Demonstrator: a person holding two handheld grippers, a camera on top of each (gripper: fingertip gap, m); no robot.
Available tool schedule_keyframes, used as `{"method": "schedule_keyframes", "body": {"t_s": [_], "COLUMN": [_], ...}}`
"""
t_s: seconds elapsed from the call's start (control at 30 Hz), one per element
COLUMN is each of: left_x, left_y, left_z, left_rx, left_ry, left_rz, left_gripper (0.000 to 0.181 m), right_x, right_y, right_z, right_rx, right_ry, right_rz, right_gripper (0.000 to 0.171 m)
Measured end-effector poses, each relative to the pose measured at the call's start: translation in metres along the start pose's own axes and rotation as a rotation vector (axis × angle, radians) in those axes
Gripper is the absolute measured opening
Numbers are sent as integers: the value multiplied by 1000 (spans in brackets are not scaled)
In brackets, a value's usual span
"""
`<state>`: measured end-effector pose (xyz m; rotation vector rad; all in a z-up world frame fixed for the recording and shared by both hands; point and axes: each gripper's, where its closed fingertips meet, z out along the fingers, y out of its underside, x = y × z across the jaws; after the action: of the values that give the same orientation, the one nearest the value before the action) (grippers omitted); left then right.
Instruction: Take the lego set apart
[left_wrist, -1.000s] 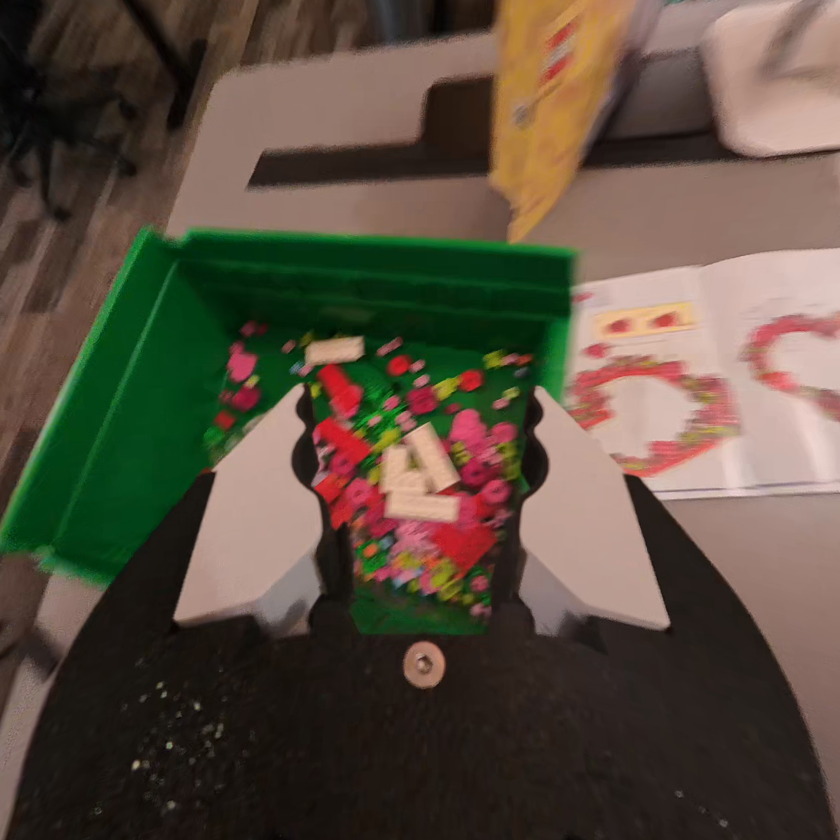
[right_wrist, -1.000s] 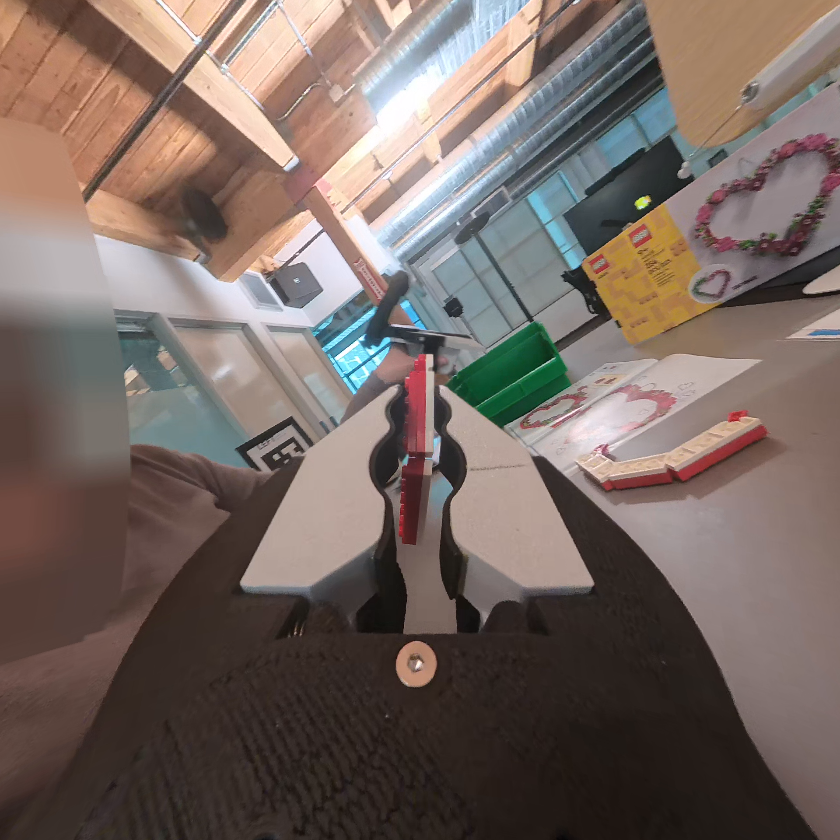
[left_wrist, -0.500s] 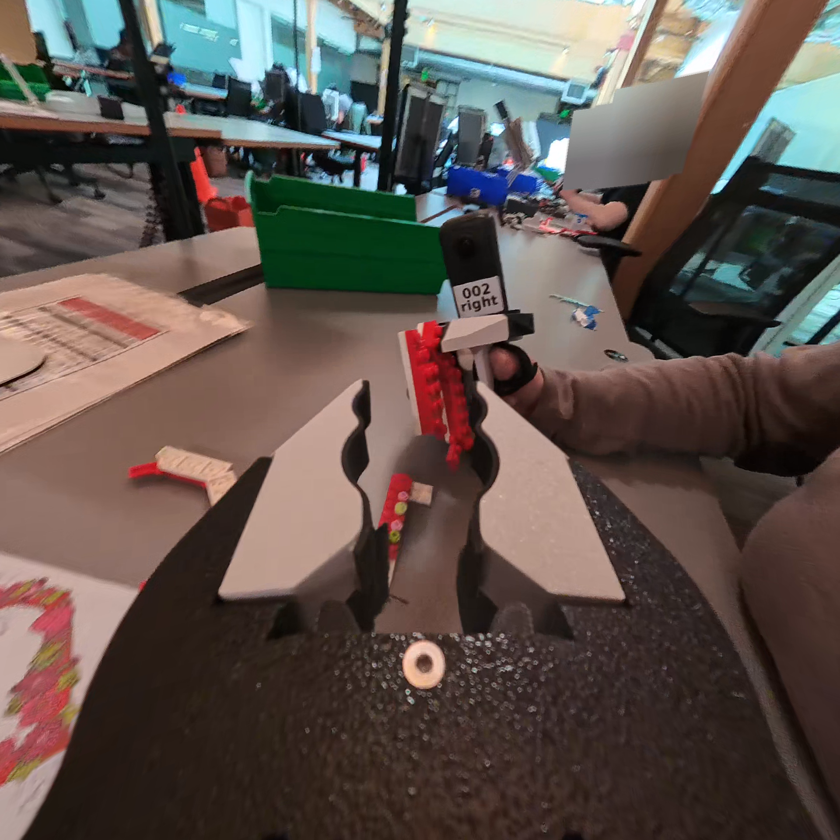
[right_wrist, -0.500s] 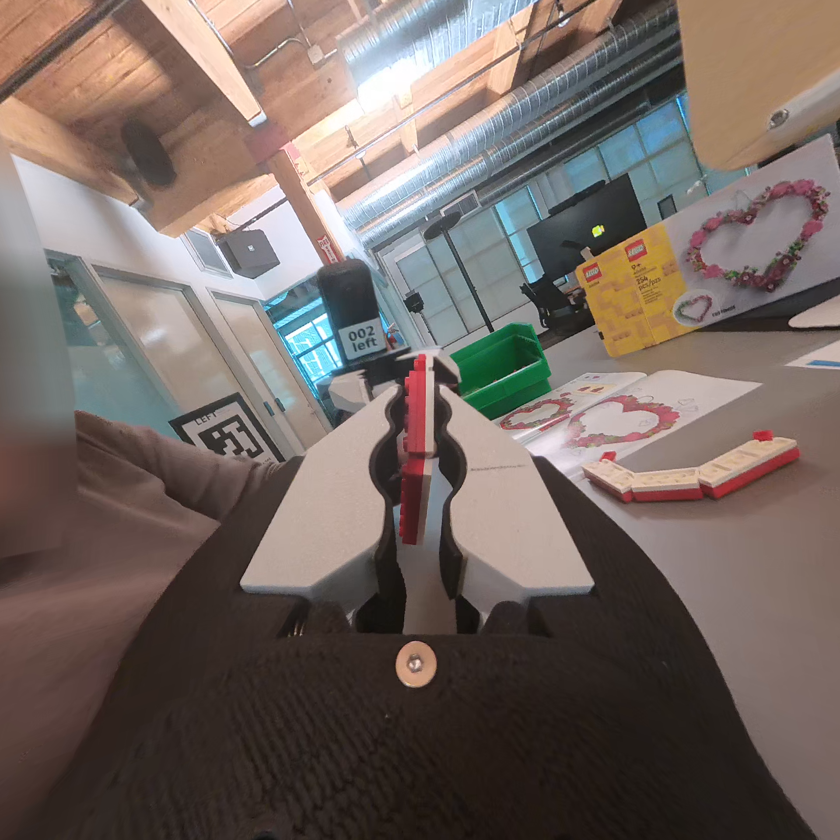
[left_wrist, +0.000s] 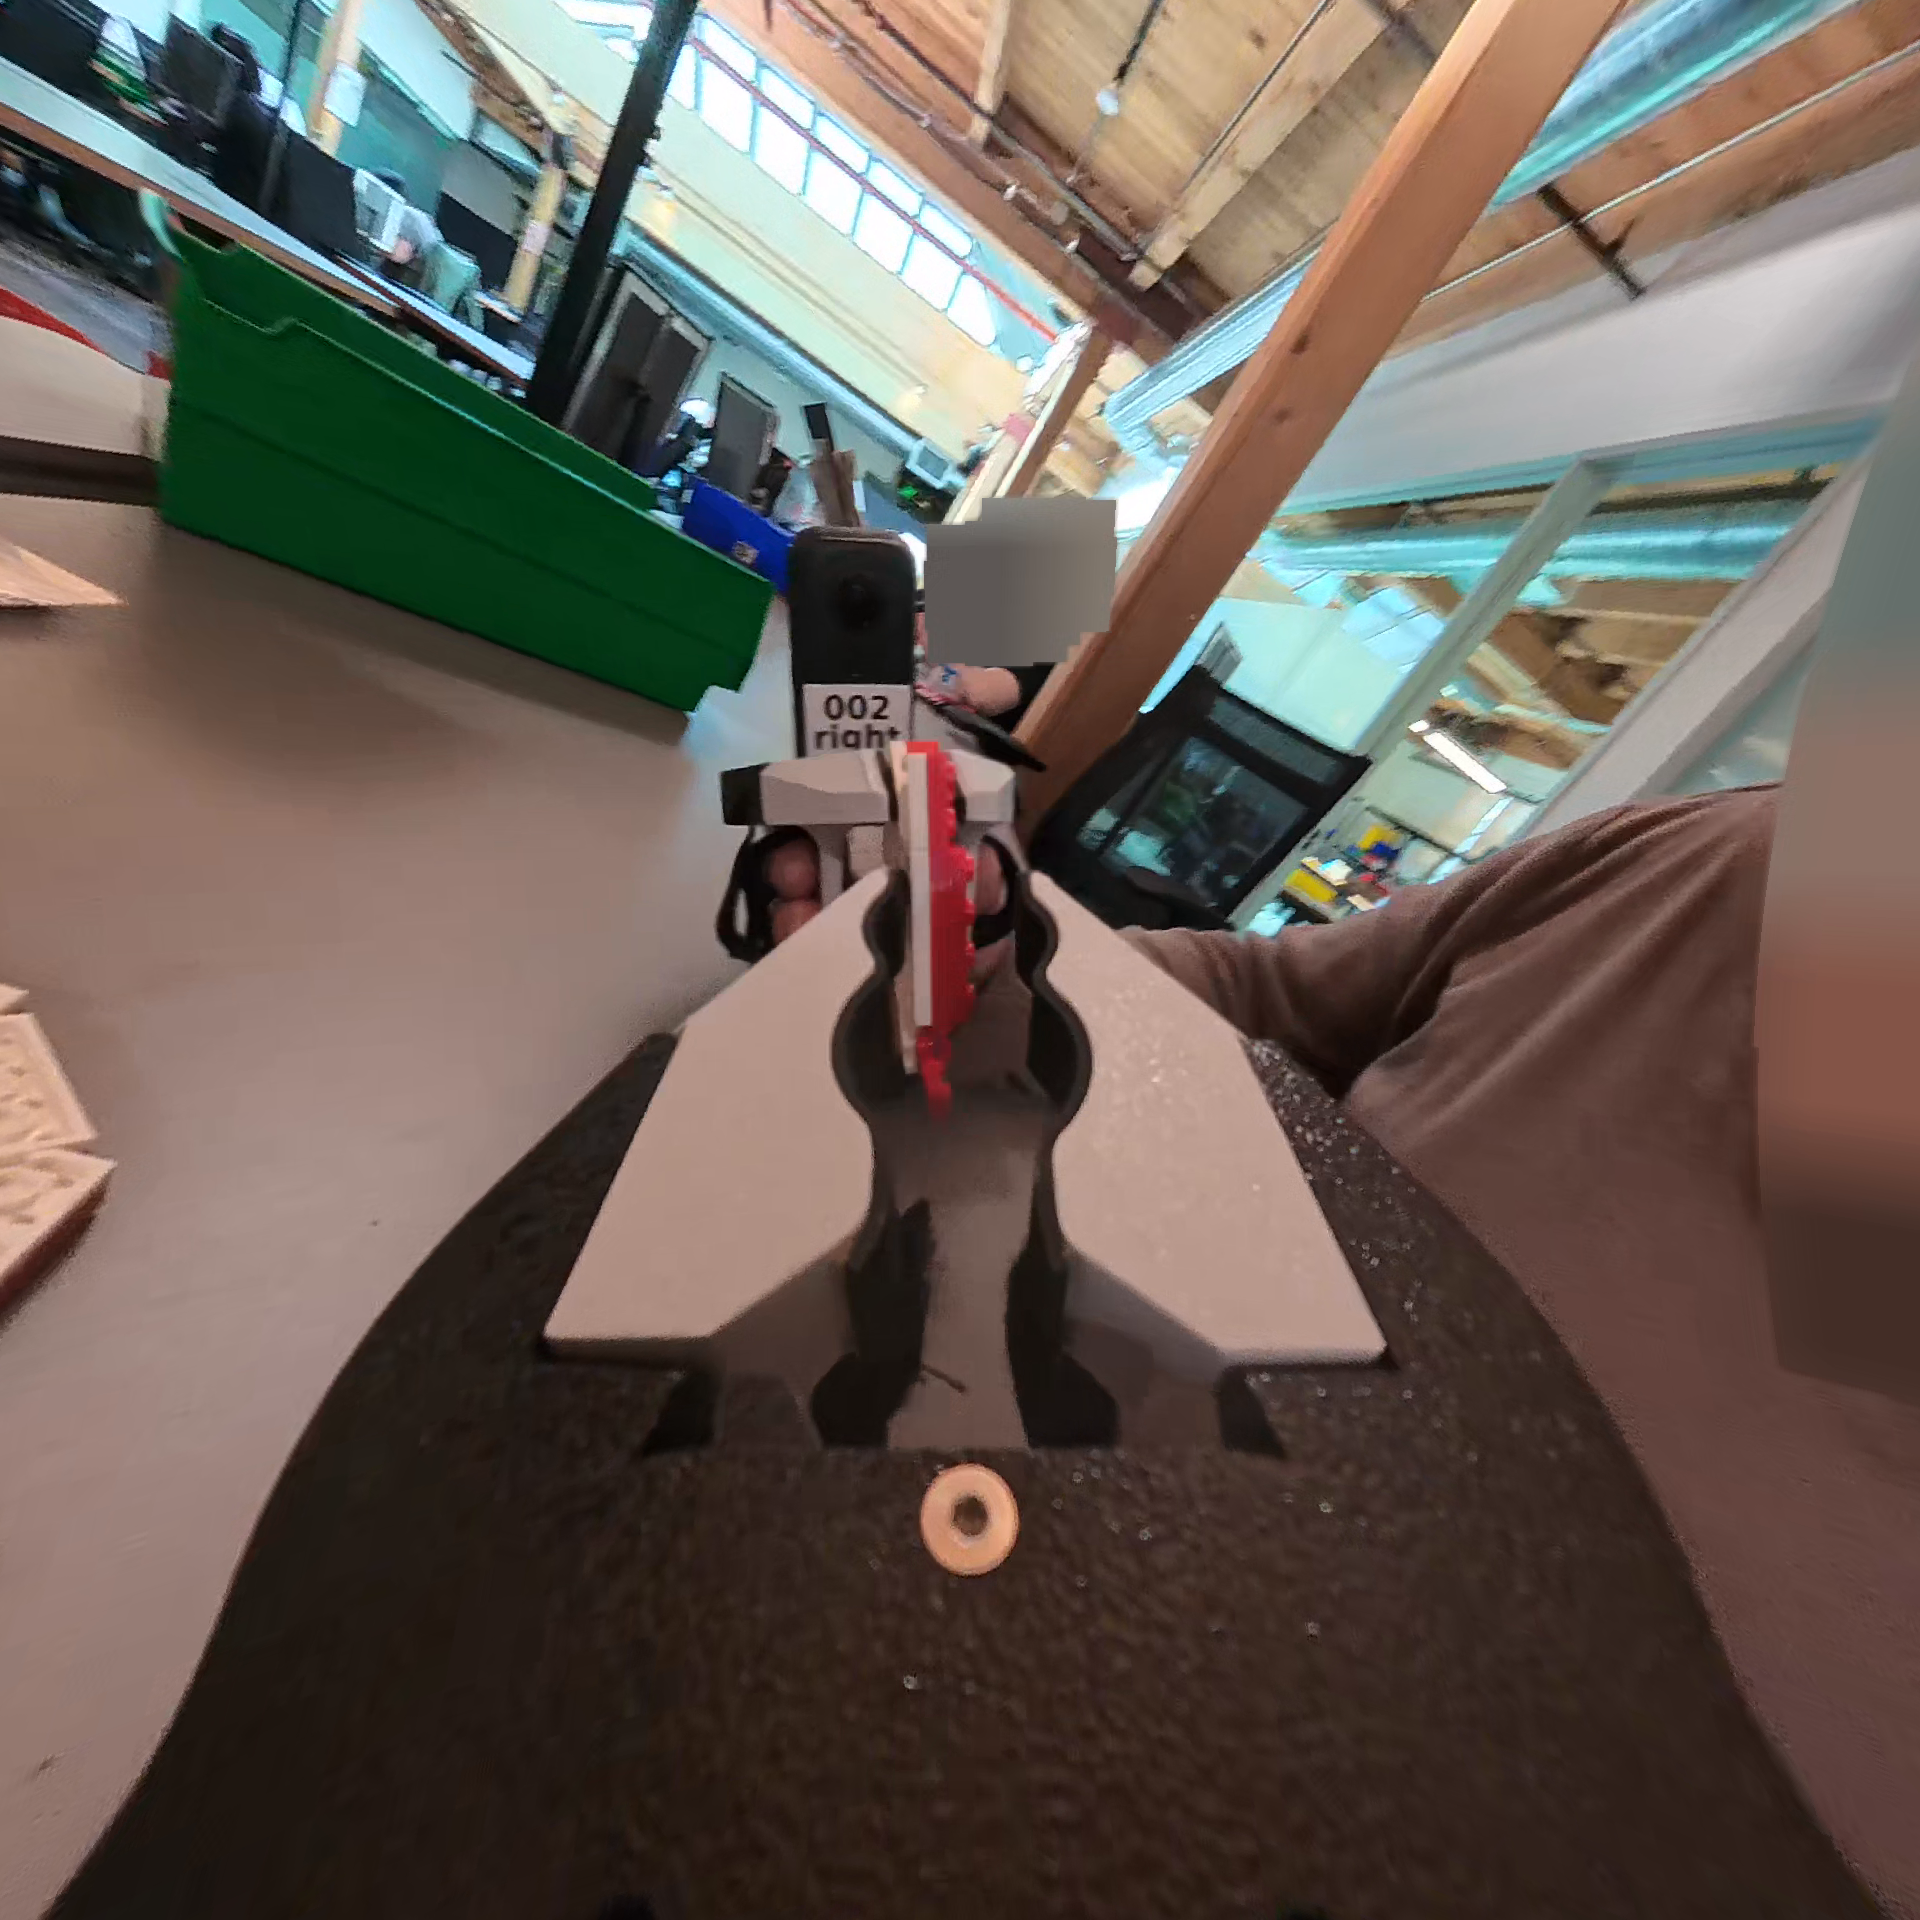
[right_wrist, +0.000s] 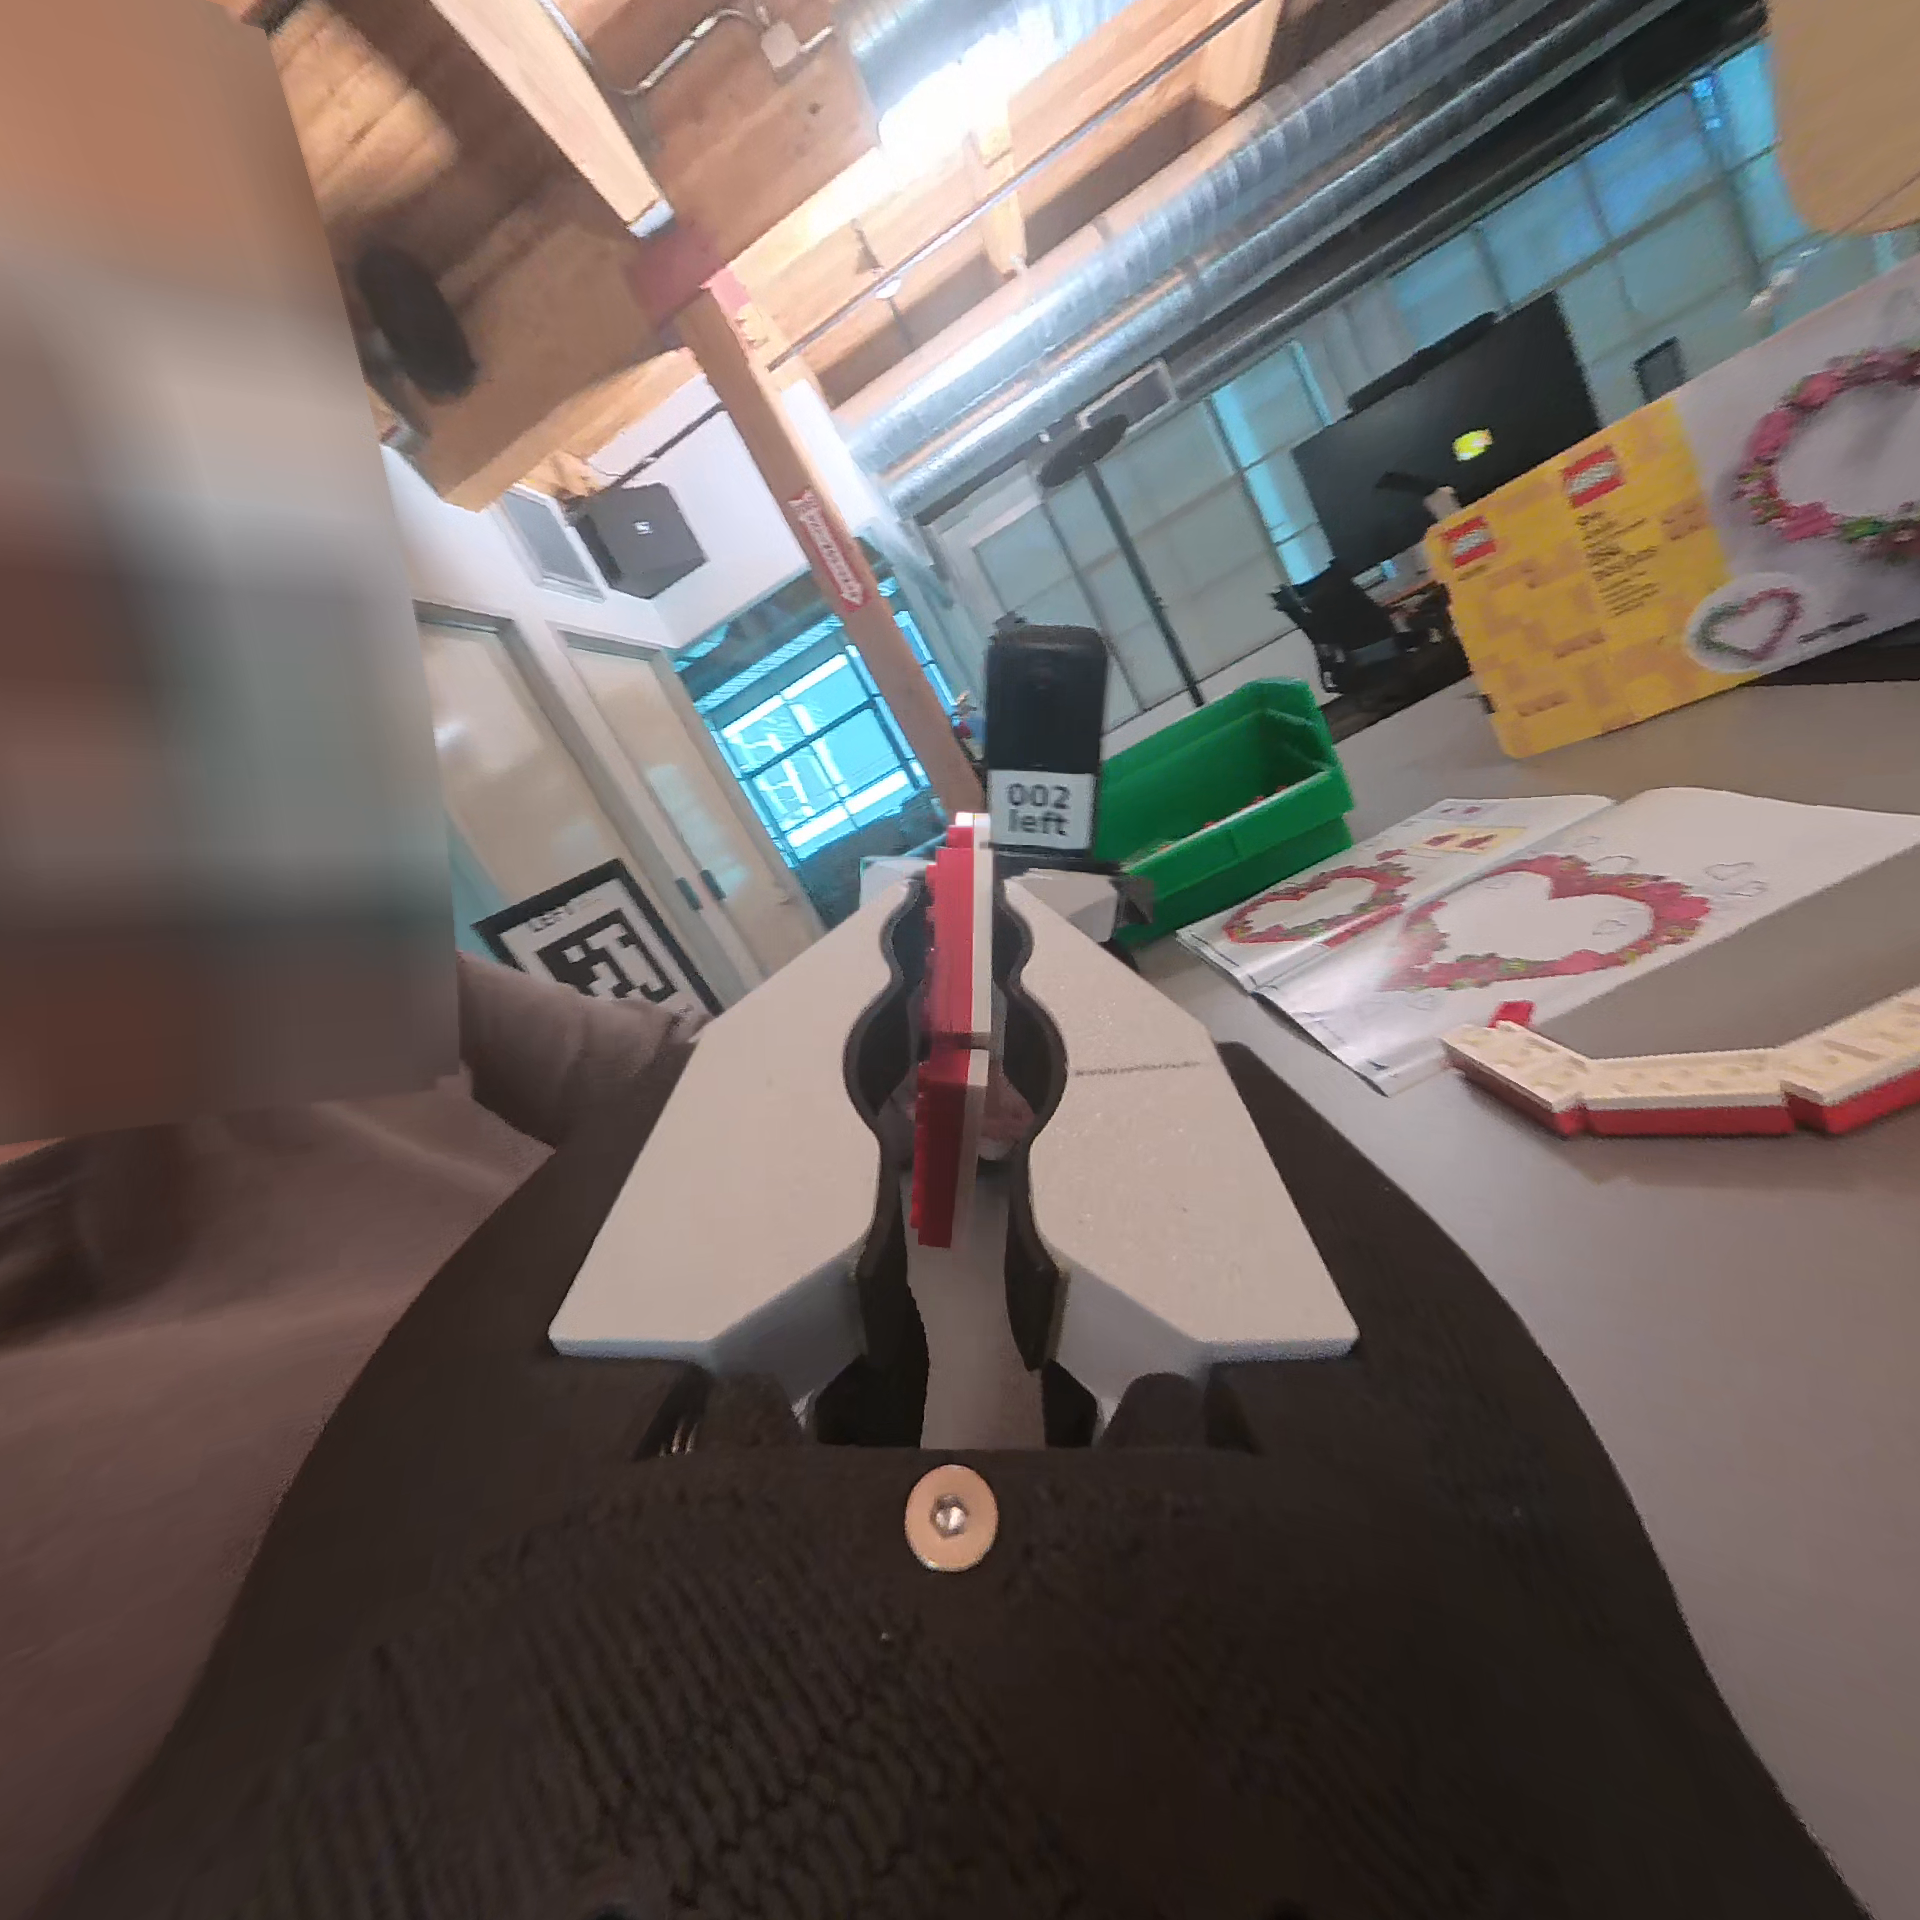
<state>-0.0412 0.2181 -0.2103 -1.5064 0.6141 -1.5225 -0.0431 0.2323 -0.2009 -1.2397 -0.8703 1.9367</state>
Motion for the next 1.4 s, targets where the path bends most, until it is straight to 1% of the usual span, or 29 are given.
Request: {"method": "schedule_keyframes", "body": {"t_s": [0.07,0.1,0.2,0.27,0.33,0.47,0.57,0.6,0.63,0.67,0.7,0.73,0.87,0.93,1.0,1.17,1.2,1.23,1.3,1.33,1.37,1.4], "left_x": [-2,-3,-5,-6,-7,-12,-15,-16,-17,-17,-17,-19,-30,-30,-29,-33,-34,-35,-34,-34,-34,-34], "left_y": [3,4,8,13,17,12,1,-1,-3,-2,-1,0,-2,-4,-7,-6,-4,-2,5,8,8,9], "left_z": [0,0,-1,-2,-4,-11,-16,-19,-20,-20,-19,-19,-22,-22,-23,-24,-24,-23,-20,-18,-17,-17], "left_rx": [-18,-24,-81,-158,-219,-254,-214,-213,-226,-255,-280,-309,-425,-452,-462,-477,-491,-500,-513,-519,-519,-515], "left_ry": [-50,-81,-189,-238,-272,-371,-479,-524,-559,-577,-601,-636,-804,-842,-861,-868,-857,-850,-817,-809,-810,-803], "left_rz": [71,121,361,505,597,742,857,906,956,1003,1049,1100,1301,1385,1433,1383,1381,1377,1387,1392,1396,1390], "left_gripper": [9,9,9,10,11,12,10,4,8,20,27,31,26,20,13,14,14,14,14,13,13,14], "right_x": [-1,0,-3,-5,-5,3,9,12,15,15,15,15,18,19,18,21,21,22,24,26,26,25], "right_y": [2,2,8,14,19,25,19,17,14,11,10,10,15,18,21,21,21,22,25,26,27,28], "right_z": [1,0,-2,-4,-8,-13,-10,-9,-7,-6,-4,-3,3,6,8,8,8,9,8,8,8,7], "right_rx": [-10,-19,-103,-195,-277,-367,-316,-286,-251,-218,-197,-184,-171,-163,-158,-145,-138,-142,-157,-164,-175,-191], "right_ry": [-7,-6,-15,-1,38,135,193,221,244,252,254,264,317,336,343,357,353,348,356,363,362,359], "right_rz": [14,21,-4,-77,-175,-288,-257,-232,-206,-179,-153,-137,-105,-82,-66,-86,-66,-44,-29,-29,-31,-34], "right_gripper": [9,9,10,10,10,10,10,10,10,10,10,10,10,10,10,10,21,26,24,14,10,10]}}
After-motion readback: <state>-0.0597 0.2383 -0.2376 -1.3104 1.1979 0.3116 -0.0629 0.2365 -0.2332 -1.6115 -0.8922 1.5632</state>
